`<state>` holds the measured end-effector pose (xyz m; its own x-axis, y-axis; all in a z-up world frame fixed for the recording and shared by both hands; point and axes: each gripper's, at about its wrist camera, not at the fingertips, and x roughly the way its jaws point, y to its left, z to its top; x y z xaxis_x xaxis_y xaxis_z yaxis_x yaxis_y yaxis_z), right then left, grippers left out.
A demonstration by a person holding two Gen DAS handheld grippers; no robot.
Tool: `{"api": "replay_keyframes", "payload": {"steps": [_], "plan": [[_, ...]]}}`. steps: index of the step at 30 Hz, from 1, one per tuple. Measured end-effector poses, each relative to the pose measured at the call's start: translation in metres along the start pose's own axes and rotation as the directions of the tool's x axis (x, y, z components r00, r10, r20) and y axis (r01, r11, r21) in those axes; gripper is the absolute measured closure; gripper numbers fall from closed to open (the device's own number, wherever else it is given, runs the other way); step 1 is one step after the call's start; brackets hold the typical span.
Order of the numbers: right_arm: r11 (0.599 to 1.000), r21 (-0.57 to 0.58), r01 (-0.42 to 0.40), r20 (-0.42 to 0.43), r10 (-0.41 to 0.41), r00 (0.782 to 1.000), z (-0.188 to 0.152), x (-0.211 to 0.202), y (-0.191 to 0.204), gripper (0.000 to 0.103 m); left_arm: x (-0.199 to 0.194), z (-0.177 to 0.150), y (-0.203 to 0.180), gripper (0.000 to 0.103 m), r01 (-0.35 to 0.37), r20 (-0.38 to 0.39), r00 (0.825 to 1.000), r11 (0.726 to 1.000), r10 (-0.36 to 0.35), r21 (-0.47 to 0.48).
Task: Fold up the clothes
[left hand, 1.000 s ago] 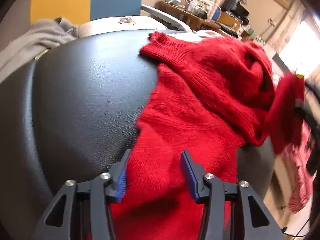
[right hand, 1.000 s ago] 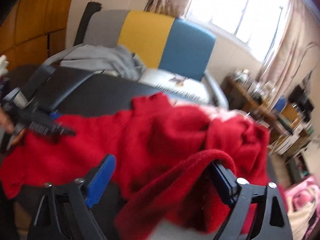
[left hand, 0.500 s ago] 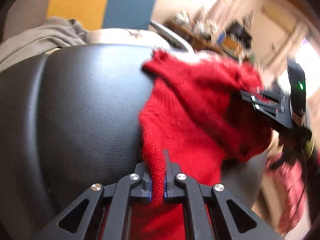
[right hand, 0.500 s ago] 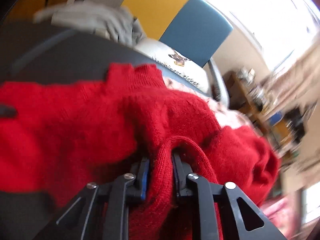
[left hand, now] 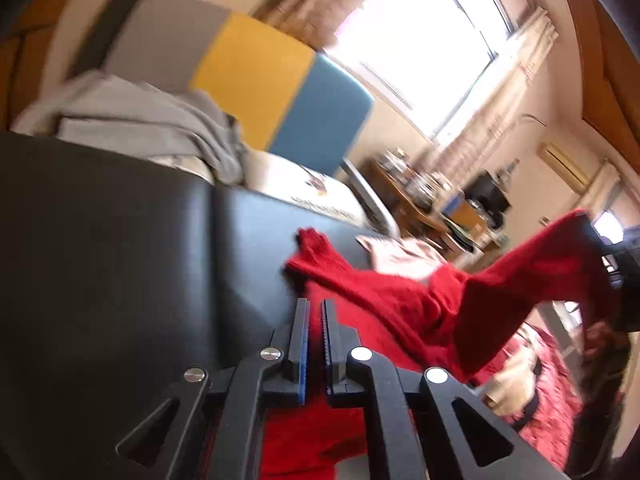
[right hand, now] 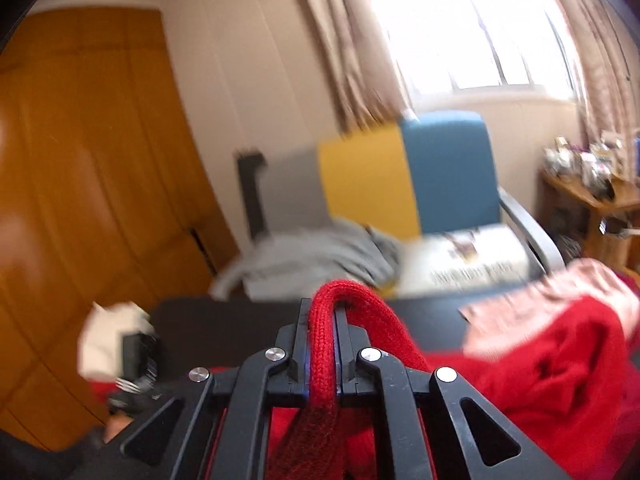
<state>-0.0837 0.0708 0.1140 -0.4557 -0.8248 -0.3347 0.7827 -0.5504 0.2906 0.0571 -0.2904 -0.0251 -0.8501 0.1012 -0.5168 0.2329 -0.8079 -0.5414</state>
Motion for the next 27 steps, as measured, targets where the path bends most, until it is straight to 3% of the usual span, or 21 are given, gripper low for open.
{"api": "replay_keyframes", "payload": {"steps": [2,5,9,11,13,14,15,17,18,20,21,22,24,26,27], "plan": [[0.999,-0.017,-0.034,0.074,0.035,0.997,0.021,-0.021,0.02,0.095,-0.03,0.009,0.017,0.103,-0.048,0.055,0.997,0.999,0.049,-0.016],[0.997,-0.07,-0.018,0.166,0.029,0.986,0.048,-0.048,0.043,0.095,-0.075,0.023,0.041,0.103,-0.133,0.14,0.981,0.99,0.138,-0.044],[0.988,-0.137,0.068,0.276,-0.028,0.961,0.079,-0.078,0.07,0.095,-0.095,0.027,0.055,0.103,-0.208,0.1,0.973,0.978,0.207,0.0],[0.968,-0.15,0.199,0.315,-0.144,0.938,0.096,-0.079,0.07,0.095,-0.085,0.015,0.049,0.103,-0.22,0.036,0.975,0.974,0.218,0.063],[0.921,-0.151,0.359,0.346,-0.291,0.892,0.113,-0.076,0.064,0.095,-0.066,-0.007,0.04,0.102,-0.172,-0.04,0.983,0.98,0.177,0.101],[0.882,-0.13,0.453,0.339,-0.39,0.856,0.123,-0.069,0.049,0.095,-0.058,-0.018,0.035,0.101,-0.137,-0.076,0.987,0.985,0.145,0.105],[0.819,-0.13,0.558,0.332,-0.495,0.803,0.128,-0.063,0.035,0.095,-0.046,-0.031,0.028,0.098,-0.094,-0.121,0.987,0.99,0.106,0.103],[0.675,-0.133,0.725,0.31,-0.667,0.678,0.135,-0.051,0.007,0.095,-0.02,-0.057,0.011,0.093,-0.009,-0.21,0.977,0.995,0.03,0.098],[0.674,-0.134,0.727,0.265,-0.683,0.681,0.125,-0.05,-0.006,0.095,-0.002,-0.071,0.001,0.087,0.035,-0.261,0.965,0.996,-0.011,0.086],[0.67,-0.138,0.729,0.171,-0.709,0.684,0.105,-0.049,-0.031,0.079,0.027,-0.091,-0.016,0.085,0.087,-0.341,0.938,0.994,-0.06,0.064],[0.668,-0.141,0.731,0.124,-0.72,0.682,0.095,-0.048,-0.043,0.059,0.042,-0.101,-0.027,0.082,0.097,-0.377,0.924,0.994,-0.068,0.058],[0.666,-0.143,0.732,0.076,-0.73,0.679,0.085,-0.047,-0.056,0.047,0.053,-0.108,-0.035,0.08,0.093,-0.398,0.915,0.994,-0.062,0.06],[0.663,-0.148,0.734,-0.02,-0.744,0.668,0.065,-0.045,-0.081,0.045,0.076,-0.12,-0.051,0.074,0.097,-0.436,0.898,0.993,-0.061,0.062],[0.66,-0.153,0.735,-0.115,-0.751,0.651,0.045,-0.043,-0.106,0.033,0.093,-0.126,-0.058,0.069,0.112,-0.476,0.876,0.993,-0.082,0.035],[0.659,-0.155,0.736,-0.162,-0.752,0.639,0.035,-0.042,-0.118,0.021,0.103,-0.13,-0.062,0.066,0.12,-0.498,0.862,0.993,-0.096,0.017]]}}
